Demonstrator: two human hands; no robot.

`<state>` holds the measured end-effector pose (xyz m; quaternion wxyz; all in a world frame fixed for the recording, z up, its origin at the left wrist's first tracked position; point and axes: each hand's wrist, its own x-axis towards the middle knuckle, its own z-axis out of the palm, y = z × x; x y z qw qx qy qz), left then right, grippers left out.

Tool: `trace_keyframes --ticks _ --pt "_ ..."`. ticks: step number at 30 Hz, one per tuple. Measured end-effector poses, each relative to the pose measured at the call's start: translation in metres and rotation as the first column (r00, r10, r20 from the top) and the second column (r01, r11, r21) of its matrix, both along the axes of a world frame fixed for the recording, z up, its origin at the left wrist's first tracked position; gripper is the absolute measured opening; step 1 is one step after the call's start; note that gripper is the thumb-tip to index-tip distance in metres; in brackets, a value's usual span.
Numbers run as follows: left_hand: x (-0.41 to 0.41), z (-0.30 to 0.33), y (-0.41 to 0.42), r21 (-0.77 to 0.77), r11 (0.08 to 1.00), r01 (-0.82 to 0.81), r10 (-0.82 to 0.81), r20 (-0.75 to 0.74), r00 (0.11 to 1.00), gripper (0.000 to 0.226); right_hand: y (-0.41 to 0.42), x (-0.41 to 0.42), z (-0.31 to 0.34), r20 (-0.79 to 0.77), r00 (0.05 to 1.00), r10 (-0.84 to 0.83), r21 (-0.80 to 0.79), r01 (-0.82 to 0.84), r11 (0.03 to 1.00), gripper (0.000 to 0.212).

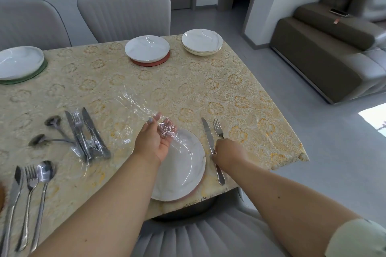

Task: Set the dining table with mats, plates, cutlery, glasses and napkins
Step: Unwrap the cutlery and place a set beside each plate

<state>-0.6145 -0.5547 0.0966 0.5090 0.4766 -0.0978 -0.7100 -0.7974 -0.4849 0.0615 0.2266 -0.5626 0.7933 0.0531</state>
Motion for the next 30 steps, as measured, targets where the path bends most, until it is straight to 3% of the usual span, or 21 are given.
trace_keyframes --ticks 2,9,12,16,21,30 --pt "0.003 -0.001 0.000 0.007 1.000 -0.006 0.006 -0.001 1.000 0.027 -0.001 0.003 -0.004 0.010 1.000 -0.023 0.019 0.023 1.000 0.012" --pt "0.006 0.001 0.001 0.023 1.000 -0.016 0.016 -0.010 1.000 0.029 0.000 0.004 -0.010 0.045 0.996 -0.080 0.034 0.078 0.996 0.023" --pt "0.006 0.002 0.001 0.018 1.000 -0.016 0.016 -0.011 1.000 0.029 0.003 0.005 -0.007 0.083 0.990 -0.112 0.006 0.112 0.994 0.004" --pt "0.006 0.005 0.002 0.012 1.000 -0.013 0.013 -0.008 1.000 0.028 0.006 -0.013 -0.001 0.012 0.975 -0.224 -0.218 0.221 0.951 0.038" --pt "0.008 0.006 0.004 0.011 1.000 -0.011 0.012 -0.026 1.000 0.030 0.004 -0.017 -0.007 -0.005 0.954 -0.298 -0.076 0.297 0.952 0.029" --pt "0.012 0.006 0.006 0.027 1.000 0.000 0.000 -0.020 1.000 0.029 0.003 -0.009 -0.004 0.100 0.938 -0.333 -0.013 0.335 0.942 0.022"
